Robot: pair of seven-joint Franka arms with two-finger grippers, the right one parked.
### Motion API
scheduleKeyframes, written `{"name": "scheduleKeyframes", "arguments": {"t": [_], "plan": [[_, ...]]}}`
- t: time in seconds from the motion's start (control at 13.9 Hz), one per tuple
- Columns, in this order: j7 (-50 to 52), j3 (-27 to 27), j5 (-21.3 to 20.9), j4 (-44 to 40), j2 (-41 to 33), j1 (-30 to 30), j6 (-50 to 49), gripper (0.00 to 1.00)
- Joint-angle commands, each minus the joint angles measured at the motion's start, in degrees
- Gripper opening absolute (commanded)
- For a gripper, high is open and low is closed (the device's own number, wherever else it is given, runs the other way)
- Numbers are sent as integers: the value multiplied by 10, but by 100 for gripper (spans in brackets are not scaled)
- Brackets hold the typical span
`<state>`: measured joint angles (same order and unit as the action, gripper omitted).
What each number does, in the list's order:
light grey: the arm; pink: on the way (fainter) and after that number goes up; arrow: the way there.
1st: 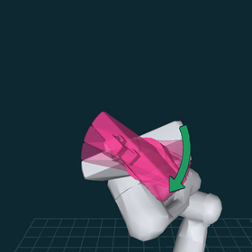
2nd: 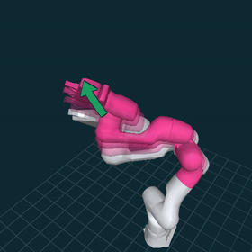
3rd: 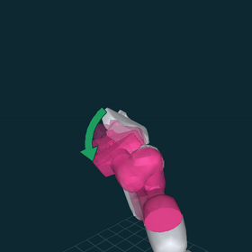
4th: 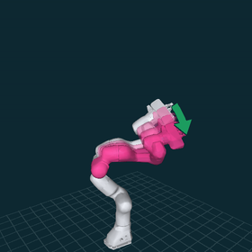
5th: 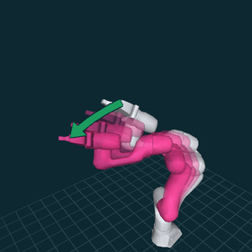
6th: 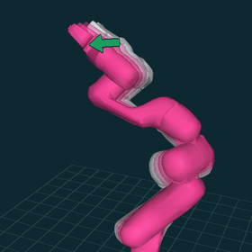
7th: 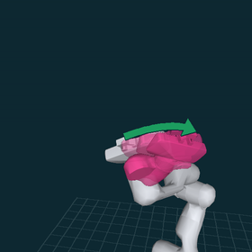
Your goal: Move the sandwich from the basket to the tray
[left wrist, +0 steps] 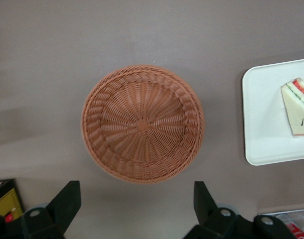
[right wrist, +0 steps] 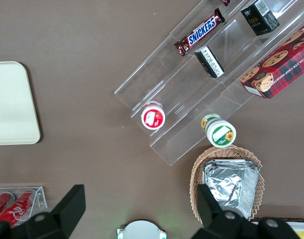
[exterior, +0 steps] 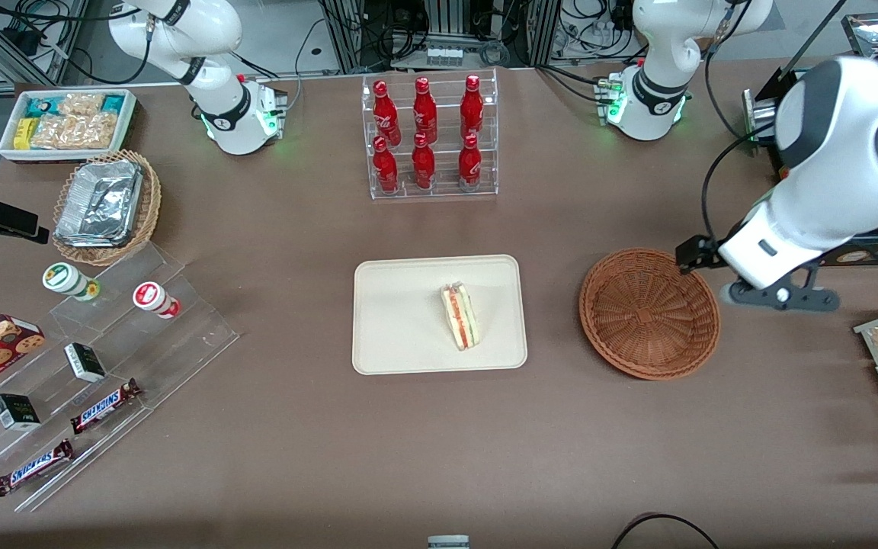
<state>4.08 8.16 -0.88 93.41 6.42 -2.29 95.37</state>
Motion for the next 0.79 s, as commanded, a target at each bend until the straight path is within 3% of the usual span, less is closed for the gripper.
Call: {"name": "scheduleKeyframes", "arguments": {"t": [0.0,0.72], "plan": [[-11,5,3,20,-46,34,-21,100],[-10,-3,10,-26,-84,80,-99,100]]}}
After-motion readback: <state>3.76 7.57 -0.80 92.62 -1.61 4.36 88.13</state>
